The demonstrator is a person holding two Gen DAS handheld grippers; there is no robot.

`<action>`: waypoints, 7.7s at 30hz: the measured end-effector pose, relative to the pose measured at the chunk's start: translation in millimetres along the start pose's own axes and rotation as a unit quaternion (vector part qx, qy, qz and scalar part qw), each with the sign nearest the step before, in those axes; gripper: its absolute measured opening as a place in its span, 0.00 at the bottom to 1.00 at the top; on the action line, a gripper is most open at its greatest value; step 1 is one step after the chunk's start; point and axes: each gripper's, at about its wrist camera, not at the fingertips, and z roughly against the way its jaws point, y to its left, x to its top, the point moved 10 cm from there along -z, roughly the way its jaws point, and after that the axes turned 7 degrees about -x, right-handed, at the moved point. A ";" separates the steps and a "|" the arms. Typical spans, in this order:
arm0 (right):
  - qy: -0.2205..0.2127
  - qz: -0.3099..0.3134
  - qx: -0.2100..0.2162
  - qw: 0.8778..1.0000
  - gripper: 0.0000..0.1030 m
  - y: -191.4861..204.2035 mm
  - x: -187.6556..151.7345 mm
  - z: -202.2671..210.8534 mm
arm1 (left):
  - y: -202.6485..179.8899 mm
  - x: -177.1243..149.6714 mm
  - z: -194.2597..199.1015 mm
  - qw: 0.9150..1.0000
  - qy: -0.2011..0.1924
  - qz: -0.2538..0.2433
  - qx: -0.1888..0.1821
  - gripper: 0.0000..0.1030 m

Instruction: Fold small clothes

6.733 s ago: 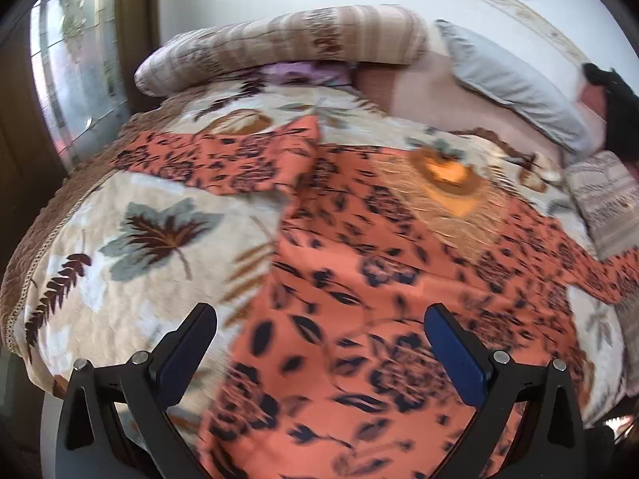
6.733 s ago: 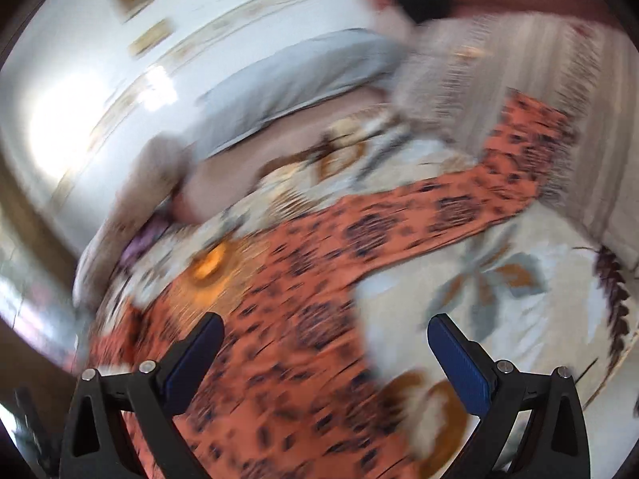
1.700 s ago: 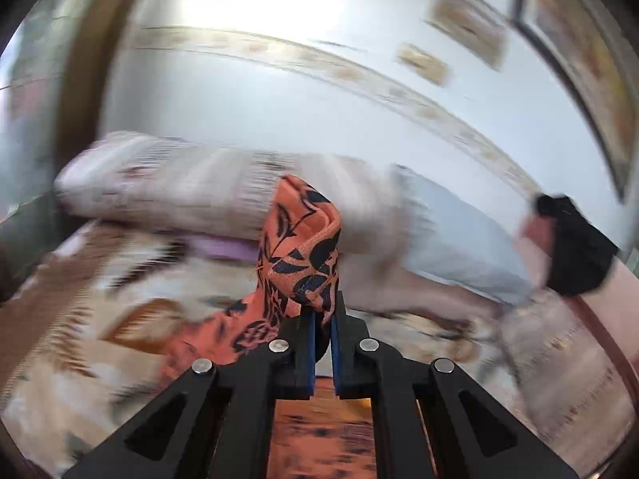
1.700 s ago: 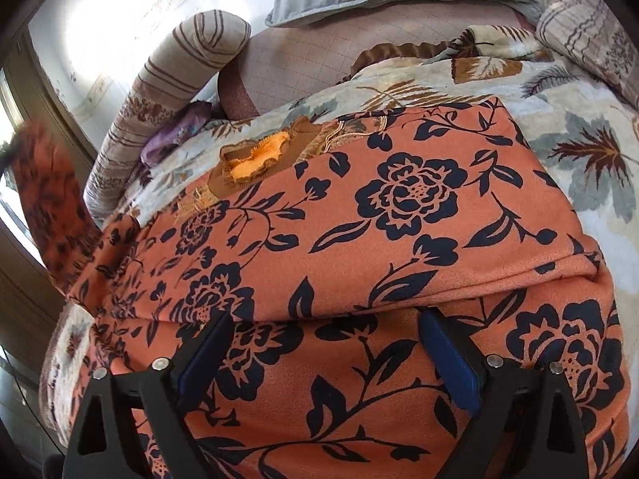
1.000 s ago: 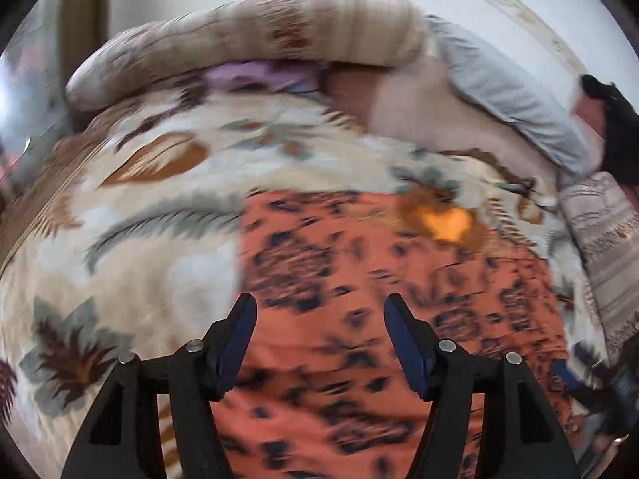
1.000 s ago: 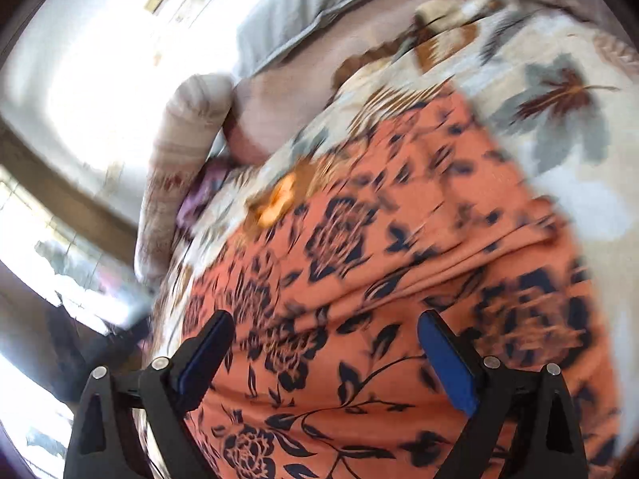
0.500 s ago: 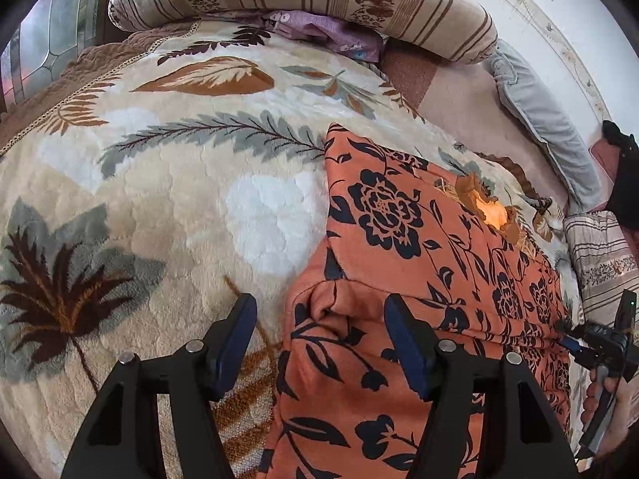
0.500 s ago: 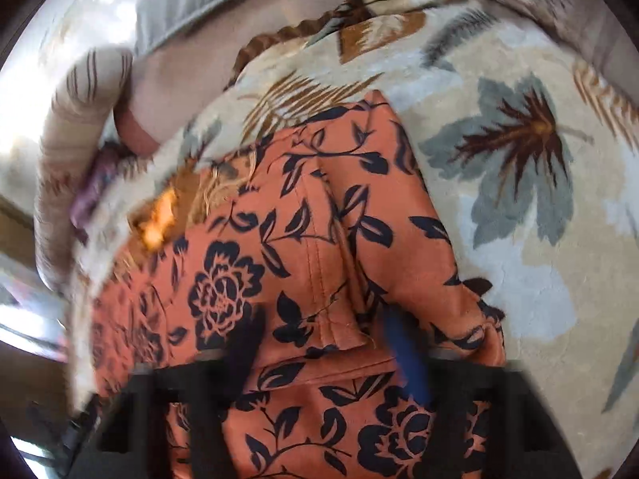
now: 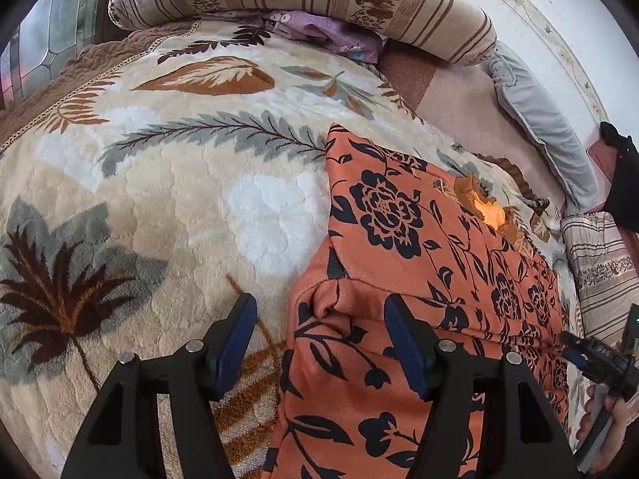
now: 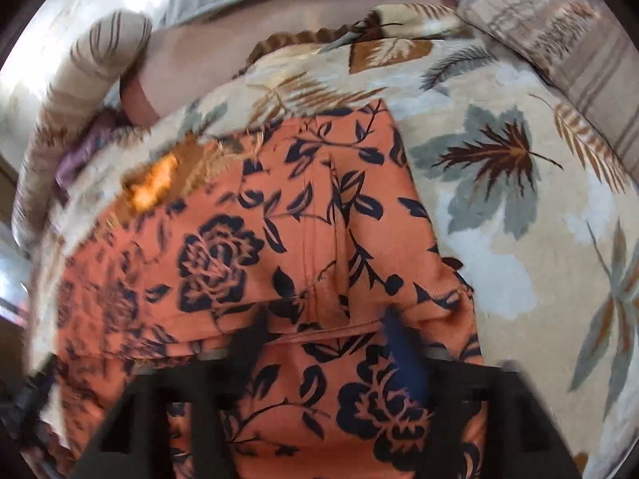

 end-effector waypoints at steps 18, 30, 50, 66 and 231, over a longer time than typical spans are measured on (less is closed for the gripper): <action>0.024 -0.060 0.162 0.985 0.66 35.9 8.9 -8.0 | -18.6 14.7 3.5 0.999 -0.023 -0.034 0.007 0.71; -0.025 0.010 0.198 0.980 0.78 49.8 1.9 -26.3 | -31.2 20.5 -74.8 0.993 0.029 -0.108 0.048 0.74; -0.063 -0.018 0.266 0.962 0.78 40.8 24.8 17.6 | 9.6 88.1 -95.4 0.994 0.003 -0.075 0.085 0.64; 0.014 -0.166 0.255 0.953 0.76 -25.4 143.9 -97.1 | -15.0 13.5 -118.3 0.989 0.066 -0.106 0.074 0.76; 0.093 0.006 0.218 0.971 0.19 -14.2 8.4 21.2 | -34.0 32.3 -13.4 0.996 0.065 -0.051 0.014 0.16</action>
